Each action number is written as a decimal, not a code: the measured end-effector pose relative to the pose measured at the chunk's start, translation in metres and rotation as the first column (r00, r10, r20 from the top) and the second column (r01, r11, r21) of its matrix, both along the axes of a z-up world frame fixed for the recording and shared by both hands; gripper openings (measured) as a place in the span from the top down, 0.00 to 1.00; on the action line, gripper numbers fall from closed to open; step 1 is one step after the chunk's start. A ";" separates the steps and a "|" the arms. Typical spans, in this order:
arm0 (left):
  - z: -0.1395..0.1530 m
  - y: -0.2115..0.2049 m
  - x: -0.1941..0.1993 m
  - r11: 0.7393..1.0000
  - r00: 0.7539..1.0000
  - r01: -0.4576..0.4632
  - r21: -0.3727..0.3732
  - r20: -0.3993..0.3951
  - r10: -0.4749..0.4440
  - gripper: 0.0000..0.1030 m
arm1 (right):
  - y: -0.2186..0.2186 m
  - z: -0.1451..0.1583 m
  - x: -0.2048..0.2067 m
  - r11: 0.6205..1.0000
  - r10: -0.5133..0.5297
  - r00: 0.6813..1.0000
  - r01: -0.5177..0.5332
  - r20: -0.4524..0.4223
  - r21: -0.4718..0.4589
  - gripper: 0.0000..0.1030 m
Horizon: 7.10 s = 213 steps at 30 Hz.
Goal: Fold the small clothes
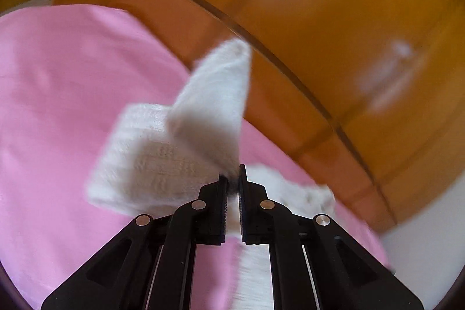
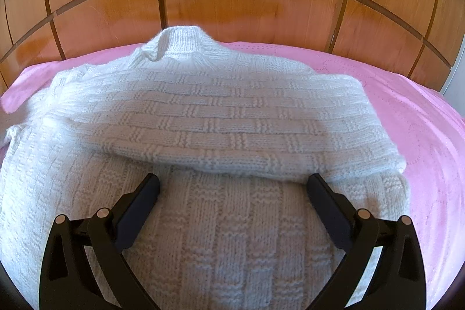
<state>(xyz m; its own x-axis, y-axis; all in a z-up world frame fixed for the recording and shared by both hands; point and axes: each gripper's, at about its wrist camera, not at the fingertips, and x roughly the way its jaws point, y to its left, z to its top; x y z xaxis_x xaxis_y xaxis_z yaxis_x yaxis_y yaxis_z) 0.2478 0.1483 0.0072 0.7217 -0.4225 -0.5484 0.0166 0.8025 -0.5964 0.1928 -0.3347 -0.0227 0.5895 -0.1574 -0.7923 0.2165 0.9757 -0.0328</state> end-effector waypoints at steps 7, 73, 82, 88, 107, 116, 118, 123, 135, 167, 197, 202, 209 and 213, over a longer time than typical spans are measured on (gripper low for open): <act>-0.026 -0.112 -0.002 0.972 0.978 0.206 0.116 -0.066 -0.199 0.61 | -0.001 -0.001 0.000 1.000 -0.002 1.000 0.002 0.002 0.009 0.02; -0.051 -0.117 -0.076 0.945 0.967 0.253 0.207 -0.071 -0.243 0.29 | -0.157 0.039 -0.025 0.878 -0.294 0.954 0.242 0.066 0.412 0.46; -0.047 -0.080 0.008 0.989 0.978 0.144 -0.017 -0.152 -0.145 0.29 | -0.090 0.053 -0.018 0.956 -0.085 0.990 0.048 0.117 0.289 0.36; -0.067 -0.074 0.072 0.981 0.959 0.118 -0.154 -0.240 -0.153 0.29 | -0.073 0.031 0.003 0.969 -0.062 0.995 0.042 0.074 0.245 0.29; -0.067 -0.164 0.089 0.871 0.984 0.142 0.471 -0.165 -0.071 0.75 | -0.046 0.006 0.031 0.996 -0.029 1.000 0.030 -0.012 0.082 0.07; -0.025 -0.193 0.007 0.849 0.983 0.146 0.507 0.022 -0.182 0.47 | -0.049 0.010 0.026 0.995 -0.042 0.999 0.042 0.005 0.085 0.06; -0.020 -0.195 -0.007 0.848 0.979 0.155 0.507 0.035 -0.200 0.47 | -0.048 0.018 0.020 0.994 -0.045 0.999 0.043 0.022 0.096 0.06; -0.018 -0.206 -0.025 0.836 0.970 0.183 0.518 0.041 -0.238 0.47 | -0.048 0.031 0.003 0.992 -0.044 0.998 0.038 0.053 0.117 0.06; -0.065 -0.194 0.001 0.838 0.972 0.236 0.492 -0.115 -0.206 0.46 | -0.058 0.006 0.009 0.991 -0.065 0.998 0.065 -0.003 0.119 0.02; -0.071 -0.077 -0.215 0.876 0.892 0.424 0.229 -0.273 -0.360 0.51 | -0.070 0.006 -0.253 0.885 0.047 0.984 0.038 -0.170 0.463 0.40; -0.032 -0.070 -0.047 0.976 0.964 0.217 0.011 -0.159 -0.213 0.31 | -0.154 0.048 -0.126 0.745 -0.248 0.966 0.143 0.071 0.652 0.31; -0.053 -0.049 -0.075 0.970 0.959 0.241 -0.030 -0.143 -0.243 0.31 | -0.155 0.042 -0.162 0.800 -0.186 0.981 0.122 0.049 0.587 0.16; -0.071 -0.070 -0.111 0.946 0.939 0.323 0.039 -0.138 -0.315 0.30 | -0.107 0.016 -0.154 0.930 -0.043 0.999 0.041 -0.004 0.364 0.25; -0.066 -0.091 -0.107 0.932 0.929 0.356 0.069 -0.135 -0.345 0.58 | -0.096 0.014 -0.133 0.939 -0.043 0.999 0.044 -0.010 0.340 0.57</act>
<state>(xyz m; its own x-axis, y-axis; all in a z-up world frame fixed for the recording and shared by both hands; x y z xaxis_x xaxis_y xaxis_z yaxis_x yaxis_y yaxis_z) 0.1409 0.0573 -0.0590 0.4642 -0.5810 -0.6685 0.2403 0.8091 -0.5363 0.0600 -0.4307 -0.0084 0.5862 0.0957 -0.8045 0.2597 0.9184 0.2985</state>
